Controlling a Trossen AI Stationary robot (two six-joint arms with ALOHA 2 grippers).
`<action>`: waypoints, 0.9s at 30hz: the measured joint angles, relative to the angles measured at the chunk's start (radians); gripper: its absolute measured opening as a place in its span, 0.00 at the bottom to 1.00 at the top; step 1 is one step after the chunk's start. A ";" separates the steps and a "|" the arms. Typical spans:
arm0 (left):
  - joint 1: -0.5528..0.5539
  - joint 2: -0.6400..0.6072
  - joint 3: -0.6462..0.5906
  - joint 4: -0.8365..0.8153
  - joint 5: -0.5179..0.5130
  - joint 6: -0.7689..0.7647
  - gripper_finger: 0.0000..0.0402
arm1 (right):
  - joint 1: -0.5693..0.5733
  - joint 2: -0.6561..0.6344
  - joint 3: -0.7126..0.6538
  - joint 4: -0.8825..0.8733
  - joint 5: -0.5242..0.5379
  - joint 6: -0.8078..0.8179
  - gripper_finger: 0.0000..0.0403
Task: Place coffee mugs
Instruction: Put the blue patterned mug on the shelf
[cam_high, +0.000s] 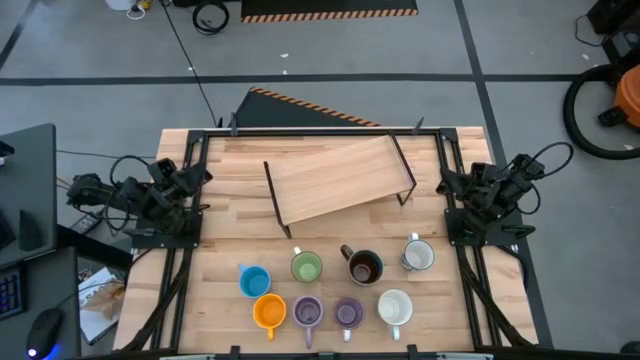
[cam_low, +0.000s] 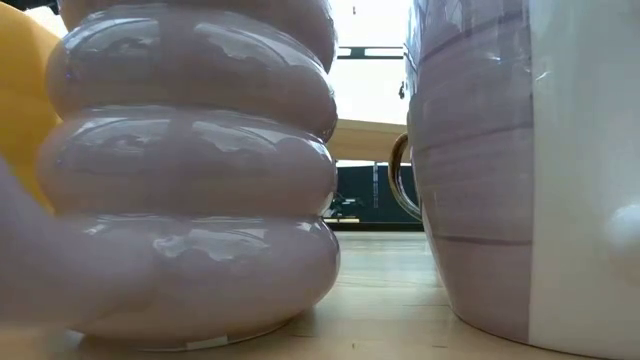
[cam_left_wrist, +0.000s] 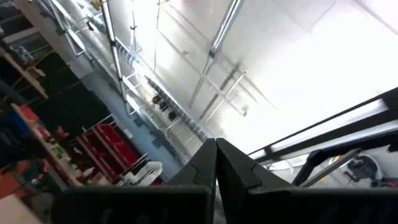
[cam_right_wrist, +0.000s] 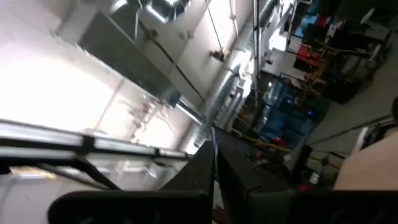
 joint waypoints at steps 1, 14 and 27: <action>0.000 0.005 0.023 -0.036 0.014 -0.007 0.04 | 0.001 0.001 0.022 -0.062 0.000 0.013 0.04; -0.001 0.223 0.421 -0.570 0.027 -0.055 0.04 | 0.001 0.264 0.517 -0.848 0.000 0.143 0.02; -0.002 0.294 0.648 -0.936 0.047 -0.102 0.29 | -0.020 0.662 0.851 -1.473 -0.228 0.467 0.02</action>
